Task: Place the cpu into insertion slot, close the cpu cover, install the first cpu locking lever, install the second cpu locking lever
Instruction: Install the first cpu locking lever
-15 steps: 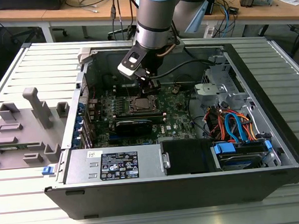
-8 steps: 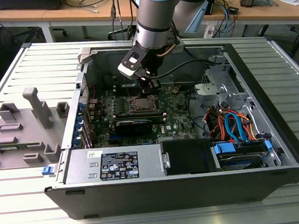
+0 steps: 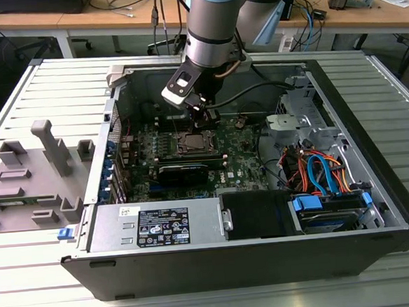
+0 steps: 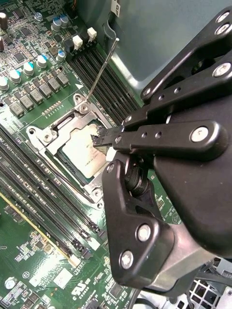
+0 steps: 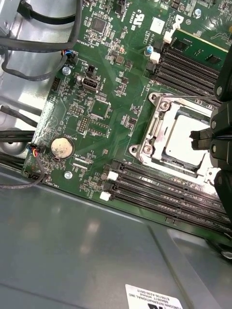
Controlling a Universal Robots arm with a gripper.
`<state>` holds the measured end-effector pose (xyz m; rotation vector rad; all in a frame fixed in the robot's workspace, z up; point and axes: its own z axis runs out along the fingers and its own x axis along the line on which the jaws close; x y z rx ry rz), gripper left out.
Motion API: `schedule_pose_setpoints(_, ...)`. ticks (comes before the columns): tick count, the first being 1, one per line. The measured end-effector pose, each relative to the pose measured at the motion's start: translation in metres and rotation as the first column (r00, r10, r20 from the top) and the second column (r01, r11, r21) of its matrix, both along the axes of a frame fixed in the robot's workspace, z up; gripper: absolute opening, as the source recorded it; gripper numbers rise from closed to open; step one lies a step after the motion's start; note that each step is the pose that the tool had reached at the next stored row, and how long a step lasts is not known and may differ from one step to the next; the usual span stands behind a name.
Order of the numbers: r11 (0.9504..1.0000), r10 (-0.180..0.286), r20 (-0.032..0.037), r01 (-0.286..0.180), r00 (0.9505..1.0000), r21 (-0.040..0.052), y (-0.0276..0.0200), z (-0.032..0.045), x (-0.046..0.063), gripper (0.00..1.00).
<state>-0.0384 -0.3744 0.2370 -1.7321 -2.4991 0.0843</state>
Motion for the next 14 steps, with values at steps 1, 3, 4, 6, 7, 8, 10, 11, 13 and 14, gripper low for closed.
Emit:
schedule_pose_setpoints(1, 1.0, 0.001, 0.0, -0.001, 1.0, 0.0005, 0.0, 0.0, 0.0, 0.11)
schedule_pose_setpoints(3, 1.0, 0.002, 0.0, -0.002, 1.0, 0.0015, 0.0, 0.0, 0.0, 0.11)
schedule_pose_setpoints(4, 1.0, 0.003, 0.0, -0.003, 1.0, 0.0019, 0.0, 0.0, 0.0, 0.11)
schedule_pose_setpoints(6, 1.0, 0.005, 0.0, -0.005, 1.0, 0.0026, 0.0, 0.0, 0.0, 0.11)
schedule_pose_setpoints(7, 1.0, 0.006, 0.0, -0.006, 1.0, 0.003, 0.0, 0.0, 0.0, 0.11)
schedule_pose_setpoints(8, 1.0, 0.006, 0.0, -0.006, 1.0, 0.0035, 0.0, 0.0, 0.0, 0.11)
schedule_pose_setpoints(10, 1.0, 0.008, 0.0, -0.008, 1.0, 0.0044, 0.0, 0.0, 0.0, 0.11)
schedule_pose_setpoints(11, 0.9999, 0.009, 0.0, -0.009, 1.0, 0.0052, 0.0, 0.0, 0.0, 0.11)
schedule_pose_setpoints(13, 0.9999, 0.011, 0.0, -0.011, 0.9999, 0.0076, 0.0, 0.0, 0.0, 0.11)
schedule_pose_setpoints(14, 0.9999, 0.013, 0.0001, -0.013, 0.9999, 0.0088, 0.0, 0.0, 0.0, 0.11)
